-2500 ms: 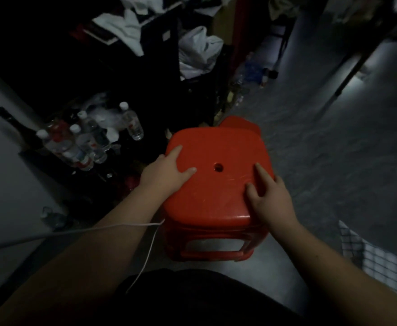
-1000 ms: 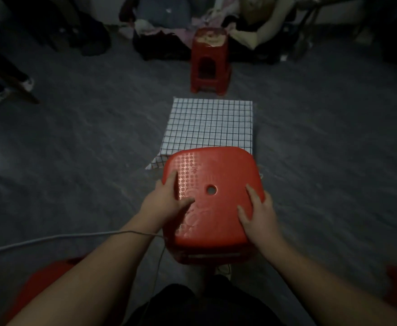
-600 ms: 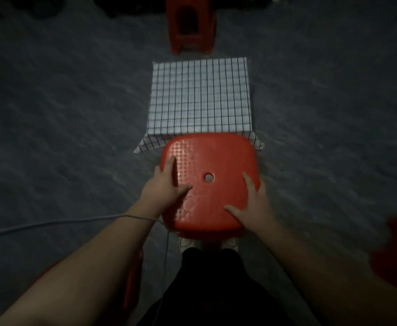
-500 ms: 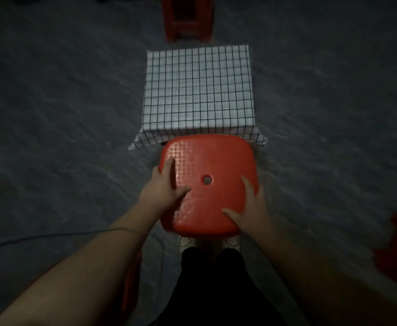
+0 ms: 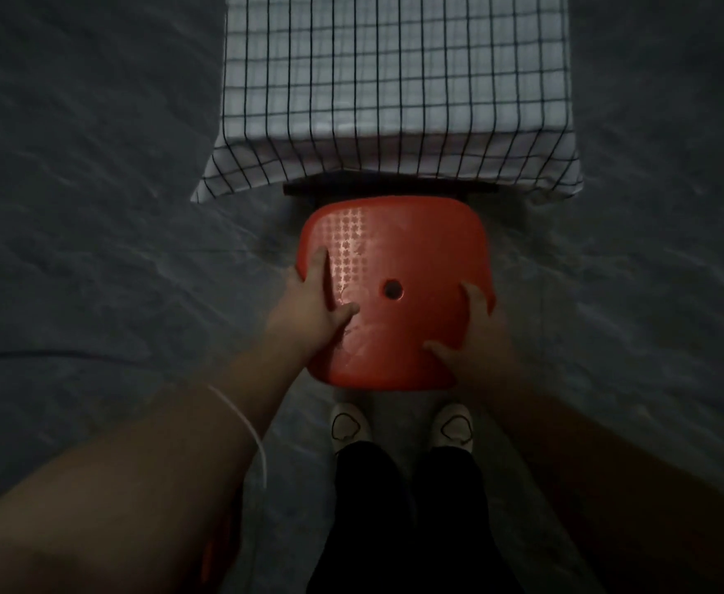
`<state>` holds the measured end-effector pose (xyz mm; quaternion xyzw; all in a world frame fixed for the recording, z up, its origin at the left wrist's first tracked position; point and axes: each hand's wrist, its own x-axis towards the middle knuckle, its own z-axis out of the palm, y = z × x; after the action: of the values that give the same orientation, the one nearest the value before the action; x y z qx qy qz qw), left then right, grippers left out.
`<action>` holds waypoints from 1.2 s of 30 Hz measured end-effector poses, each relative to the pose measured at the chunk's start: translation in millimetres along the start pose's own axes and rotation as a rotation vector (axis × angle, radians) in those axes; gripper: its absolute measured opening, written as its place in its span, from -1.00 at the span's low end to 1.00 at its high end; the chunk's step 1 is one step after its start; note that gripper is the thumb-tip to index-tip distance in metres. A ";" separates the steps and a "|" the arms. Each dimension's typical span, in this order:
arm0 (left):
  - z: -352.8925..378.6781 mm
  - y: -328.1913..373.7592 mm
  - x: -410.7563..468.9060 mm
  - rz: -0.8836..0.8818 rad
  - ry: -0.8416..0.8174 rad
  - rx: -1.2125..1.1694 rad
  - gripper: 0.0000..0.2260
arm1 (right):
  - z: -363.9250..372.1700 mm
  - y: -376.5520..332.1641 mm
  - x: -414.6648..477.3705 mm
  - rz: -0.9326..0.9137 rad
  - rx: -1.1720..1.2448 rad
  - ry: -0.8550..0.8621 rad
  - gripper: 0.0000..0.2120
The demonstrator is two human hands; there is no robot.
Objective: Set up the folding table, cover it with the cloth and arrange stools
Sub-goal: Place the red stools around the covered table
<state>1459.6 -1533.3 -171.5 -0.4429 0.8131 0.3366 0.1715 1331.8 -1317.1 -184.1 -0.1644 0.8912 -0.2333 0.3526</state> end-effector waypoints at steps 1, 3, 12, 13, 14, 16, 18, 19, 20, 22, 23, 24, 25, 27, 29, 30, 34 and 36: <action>5.4 -1.3 3.8 0.012 0.003 -0.002 -0.09 | 3.7 3.4 3.5 -0.001 -0.021 0.016 0.03; 11.5 -2.9 9.3 0.041 0.025 -0.015 -0.10 | 7.0 7.3 6.3 -0.008 -0.062 0.044 0.04; -26.0 8.5 -22.0 0.010 -0.077 0.134 -0.32 | -35.3 -22.9 -7.5 0.018 -0.354 -0.095 -0.21; -35.6 12.1 -35.7 0.009 -0.077 0.152 -0.39 | -47.9 -31.8 -13.1 -0.001 -0.369 -0.104 -0.29; -47.2 17.7 -52.3 0.003 -0.065 0.179 -0.45 | -62.8 -42.4 -21.1 -0.035 -0.381 -0.109 -0.35; -71.5 32.2 -93.5 -0.007 -0.004 0.242 -0.48 | -96.1 -64.1 -46.3 -0.107 -0.408 -0.106 -0.44; -94.8 53.2 -141.5 -0.015 0.082 0.276 -0.45 | -128.6 -86.7 -79.9 -0.205 -0.473 -0.083 -0.54; -104.2 65.5 -164.7 0.002 0.124 0.282 -0.44 | -142.3 -96.4 -98.0 -0.260 -0.504 -0.068 -0.55; -112.8 78.5 -187.2 0.026 0.153 0.279 -0.43 | -154.5 -104.4 -116.7 -0.304 -0.529 -0.064 -0.53; -129.6 101.9 -225.6 0.047 0.187 0.261 -0.41 | -175.8 -117.9 -153.6 -0.388 -0.566 -0.045 -0.45; -137.7 108.9 -240.4 0.037 0.203 0.224 -0.40 | -185.6 -124.5 -170.4 -0.417 -0.568 -0.038 -0.41; -147.8 114.0 -254.5 0.016 0.226 0.157 -0.40 | -194.7 -131.2 -187.7 -0.434 -0.556 -0.032 -0.39; -158.2 116.2 -265.0 -0.005 0.266 0.078 -0.39 | -205.5 -139.7 -203.7 -0.443 -0.532 -0.014 -0.40; -178.8 111.5 -279.8 -0.042 0.340 0.010 -0.36 | -224.1 -156.9 -229.8 -0.466 -0.474 0.021 -0.41; -198.7 104.4 -293.7 -0.038 0.384 0.090 -0.35 | -240.3 -176.3 -246.5 -0.517 -0.449 0.064 -0.38; -207.8 102.7 -302.4 -0.035 0.400 0.125 -0.36 | -246.9 -186.5 -252.4 -0.561 -0.455 0.086 -0.36; -241.6 95.7 -338.5 -0.059 0.493 0.212 -0.42 | -261.1 -234.8 -266.6 -0.730 -0.509 0.097 -0.34; -256.1 83.9 -358.6 -0.095 0.529 0.178 -0.41 | -257.5 -259.4 -276.2 -0.804 -0.519 0.074 -0.36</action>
<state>1591.3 -1463.6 251.6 -0.5360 0.8344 0.1281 0.0072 1376.2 -1330.6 271.7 -0.5703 0.7977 -0.1266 0.1500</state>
